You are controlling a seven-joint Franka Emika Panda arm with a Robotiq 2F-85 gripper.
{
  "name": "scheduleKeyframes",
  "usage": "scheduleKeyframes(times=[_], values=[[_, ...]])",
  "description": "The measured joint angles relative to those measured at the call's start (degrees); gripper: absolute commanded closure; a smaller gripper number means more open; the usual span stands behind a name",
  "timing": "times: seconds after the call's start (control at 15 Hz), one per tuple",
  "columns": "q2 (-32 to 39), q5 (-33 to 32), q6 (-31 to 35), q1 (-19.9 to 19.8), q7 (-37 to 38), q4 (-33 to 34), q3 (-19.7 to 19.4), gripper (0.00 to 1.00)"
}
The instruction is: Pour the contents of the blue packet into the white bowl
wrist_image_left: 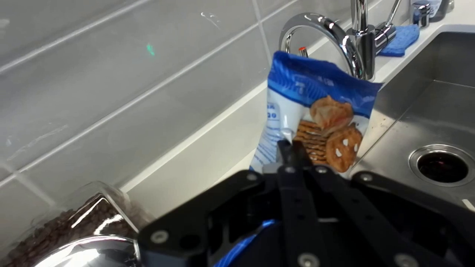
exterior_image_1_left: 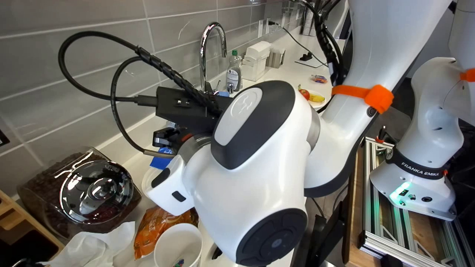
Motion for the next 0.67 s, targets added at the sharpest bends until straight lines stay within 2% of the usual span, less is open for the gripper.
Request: scheduleKeyframes(times=[0.67], values=[[0.0, -2.6, -0.4, 0.4, -4.6, -0.1, 0.0, 1.0]])
